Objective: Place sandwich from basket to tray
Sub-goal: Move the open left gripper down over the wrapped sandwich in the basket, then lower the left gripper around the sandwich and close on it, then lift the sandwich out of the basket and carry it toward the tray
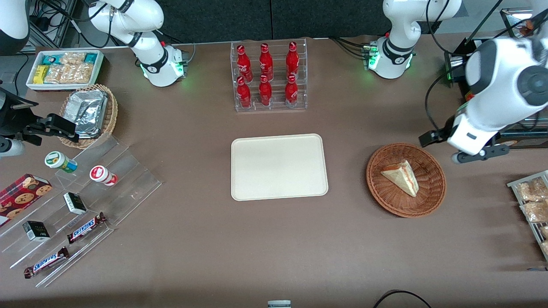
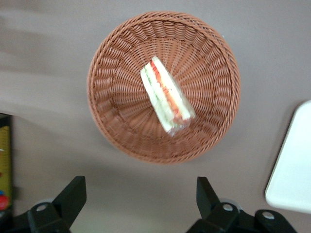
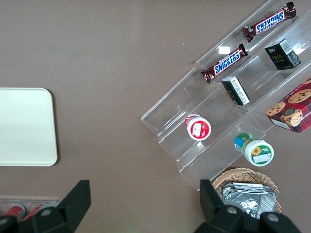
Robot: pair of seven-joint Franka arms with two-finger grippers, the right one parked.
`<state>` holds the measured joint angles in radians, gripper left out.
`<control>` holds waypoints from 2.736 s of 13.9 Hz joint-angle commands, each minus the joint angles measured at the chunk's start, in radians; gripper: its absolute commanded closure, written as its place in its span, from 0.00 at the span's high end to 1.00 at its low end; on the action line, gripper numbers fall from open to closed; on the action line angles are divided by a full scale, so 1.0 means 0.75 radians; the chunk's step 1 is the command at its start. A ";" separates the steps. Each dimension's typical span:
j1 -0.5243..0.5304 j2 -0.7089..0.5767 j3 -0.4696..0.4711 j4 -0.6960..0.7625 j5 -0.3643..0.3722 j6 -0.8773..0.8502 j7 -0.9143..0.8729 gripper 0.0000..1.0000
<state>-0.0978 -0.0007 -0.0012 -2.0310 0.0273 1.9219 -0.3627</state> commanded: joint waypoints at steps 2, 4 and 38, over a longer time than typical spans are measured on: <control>-0.015 0.023 -0.021 -0.149 0.025 0.269 -0.289 1.00; -0.015 0.054 -0.021 -0.200 0.023 0.394 -0.381 1.00; -0.046 0.207 -0.237 0.290 0.043 -0.110 -0.701 0.00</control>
<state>-0.1240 0.1457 -0.1354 -1.8918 0.0428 1.9248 -0.8619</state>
